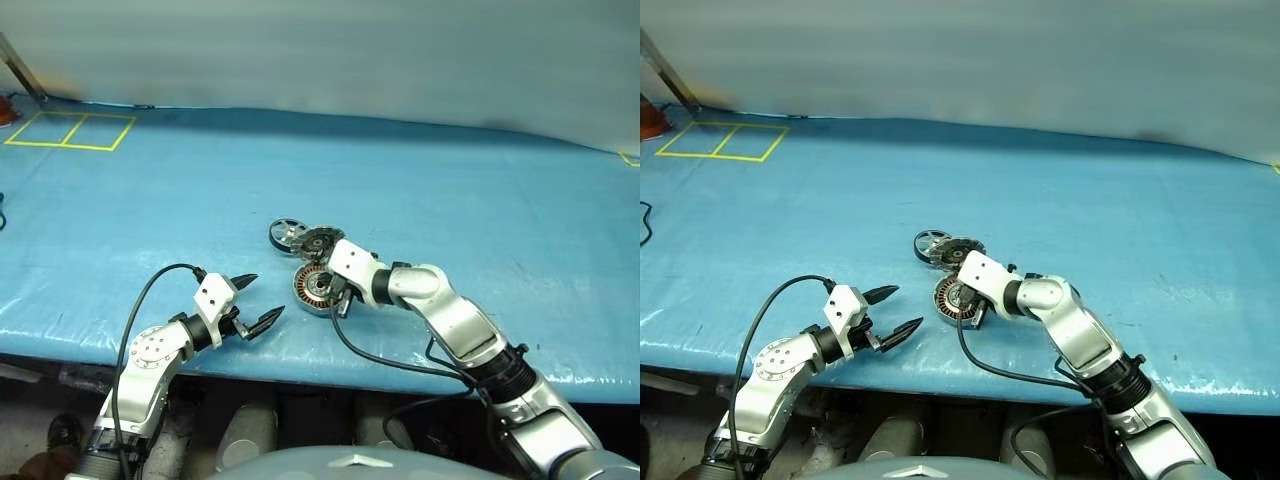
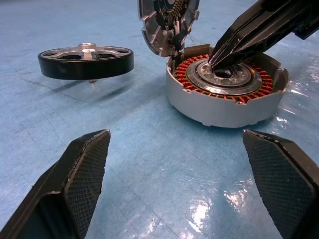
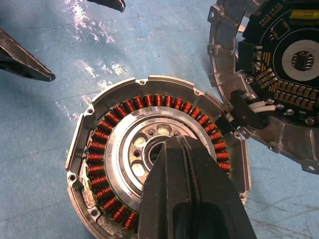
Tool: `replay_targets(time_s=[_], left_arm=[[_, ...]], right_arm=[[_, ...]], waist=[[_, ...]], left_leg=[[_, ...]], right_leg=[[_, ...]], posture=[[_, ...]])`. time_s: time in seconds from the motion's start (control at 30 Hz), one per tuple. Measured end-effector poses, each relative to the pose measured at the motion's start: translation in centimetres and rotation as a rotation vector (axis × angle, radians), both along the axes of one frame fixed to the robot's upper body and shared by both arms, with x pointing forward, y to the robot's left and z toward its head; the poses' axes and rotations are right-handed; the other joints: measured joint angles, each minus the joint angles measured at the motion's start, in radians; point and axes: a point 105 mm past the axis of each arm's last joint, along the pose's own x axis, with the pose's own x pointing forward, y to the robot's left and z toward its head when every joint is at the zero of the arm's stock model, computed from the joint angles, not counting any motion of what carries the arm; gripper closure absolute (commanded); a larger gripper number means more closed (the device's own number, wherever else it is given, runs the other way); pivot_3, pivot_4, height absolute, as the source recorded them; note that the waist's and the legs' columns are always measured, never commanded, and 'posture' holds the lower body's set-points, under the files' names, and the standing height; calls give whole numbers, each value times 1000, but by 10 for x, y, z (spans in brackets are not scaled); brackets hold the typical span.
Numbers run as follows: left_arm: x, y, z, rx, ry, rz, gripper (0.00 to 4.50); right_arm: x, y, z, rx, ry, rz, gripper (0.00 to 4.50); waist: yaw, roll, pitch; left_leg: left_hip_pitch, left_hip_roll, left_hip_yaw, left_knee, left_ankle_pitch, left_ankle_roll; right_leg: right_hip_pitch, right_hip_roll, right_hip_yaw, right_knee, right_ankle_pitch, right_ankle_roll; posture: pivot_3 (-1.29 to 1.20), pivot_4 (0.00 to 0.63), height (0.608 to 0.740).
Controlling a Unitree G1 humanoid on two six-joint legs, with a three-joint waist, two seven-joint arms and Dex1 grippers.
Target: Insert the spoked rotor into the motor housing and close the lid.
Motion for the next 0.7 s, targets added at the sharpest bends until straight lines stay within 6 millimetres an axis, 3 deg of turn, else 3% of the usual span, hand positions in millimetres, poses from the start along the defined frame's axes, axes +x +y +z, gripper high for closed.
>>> replay_targets(time_s=[0.7], left_arm=[[1,-2,0,11,-7,-7,0]], right_arm=[[-14,-8,6,-18,-5,-4,4487]], waist=[[9,0,1]], left_leg=[[-3,0,0,-1,-1,1]], right_leg=[[-2,0,-1,-2,0,1]], posture=[[0,150,740]])
